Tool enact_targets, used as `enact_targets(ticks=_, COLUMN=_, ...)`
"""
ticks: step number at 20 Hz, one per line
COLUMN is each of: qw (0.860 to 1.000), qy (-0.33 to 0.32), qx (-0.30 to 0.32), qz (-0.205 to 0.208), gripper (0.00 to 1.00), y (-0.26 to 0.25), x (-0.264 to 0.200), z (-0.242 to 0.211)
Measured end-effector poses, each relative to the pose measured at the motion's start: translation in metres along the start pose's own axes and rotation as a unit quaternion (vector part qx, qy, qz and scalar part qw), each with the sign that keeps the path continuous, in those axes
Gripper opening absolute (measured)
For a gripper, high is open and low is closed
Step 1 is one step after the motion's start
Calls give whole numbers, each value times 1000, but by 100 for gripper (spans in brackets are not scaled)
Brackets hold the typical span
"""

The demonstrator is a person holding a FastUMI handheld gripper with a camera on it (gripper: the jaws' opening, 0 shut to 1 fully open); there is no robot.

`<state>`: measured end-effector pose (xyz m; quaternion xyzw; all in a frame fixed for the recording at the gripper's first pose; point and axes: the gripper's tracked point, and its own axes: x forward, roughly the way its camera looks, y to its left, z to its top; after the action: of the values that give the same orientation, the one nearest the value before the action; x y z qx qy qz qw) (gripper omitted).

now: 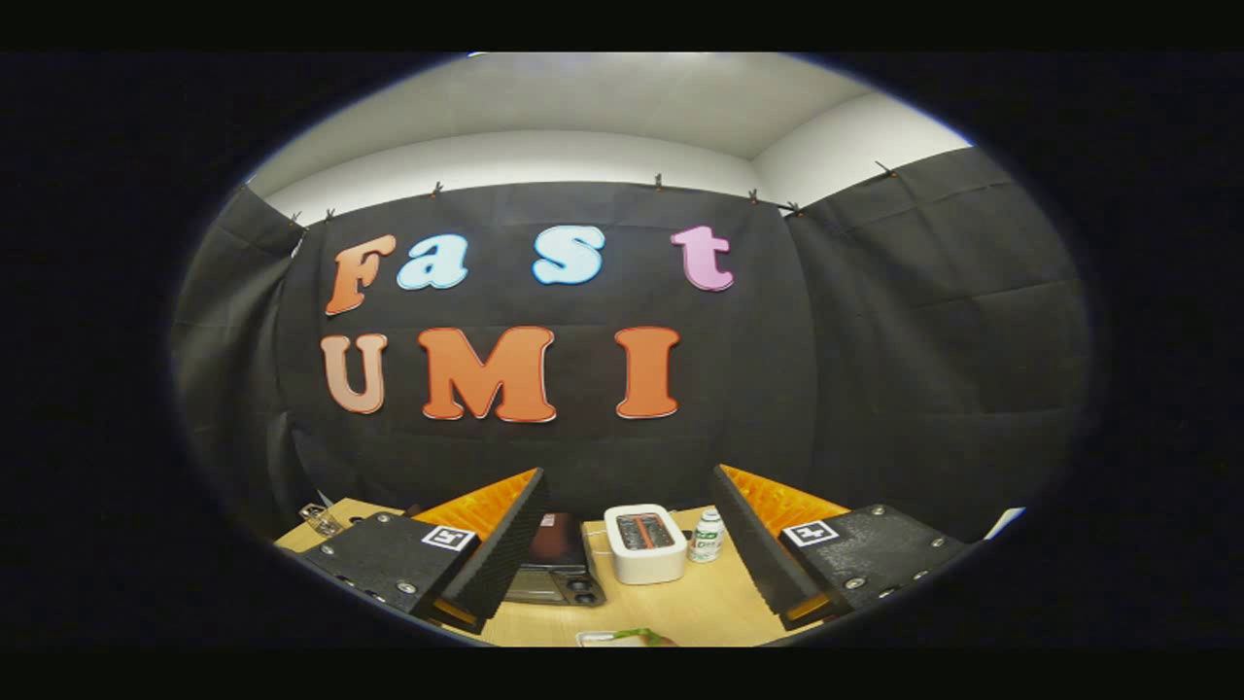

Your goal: Open the toaster oven, put the food inside, and close the toaster oven door.

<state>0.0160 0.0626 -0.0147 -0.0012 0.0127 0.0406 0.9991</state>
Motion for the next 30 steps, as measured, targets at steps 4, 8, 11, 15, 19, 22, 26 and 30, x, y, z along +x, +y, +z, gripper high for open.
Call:
enact_targets(ticks=4, qw=999, qy=26, qx=-6, qz=39, gripper=99, y=48, x=16, z=-24)
enact_targets(ticks=8, qw=995, qy=62, qx=3, qz=79, gripper=99, y=98, x=32, z=-56)
enact_targets(ticks=11, qw=991, qy=88, qx=2, qz=102, gripper=99, y=133, x=42, z=-83)
enact_targets(ticks=15, qw=986, qy=113, qx=-5, qz=119, gripper=99, y=169, x=55, z=-118)
enact_targets(ticks=19, qw=984, qy=136, qx=-20, qz=110, gripper=99, y=186, x=70, z=-160)
enact_targets(ticks=22, qw=978, qy=175, qx=-29, qz=107, gripper=99, y=194, x=77, z=-200)
enact_targets(ticks=26, qw=972, qy=206, qx=-40, qz=104, gripper=100, y=203, x=86, z=-236)
enact_targets(ticks=30, qw=966, qy=231, qx=-44, qz=108, gripper=100, y=210, x=81, z=-254)
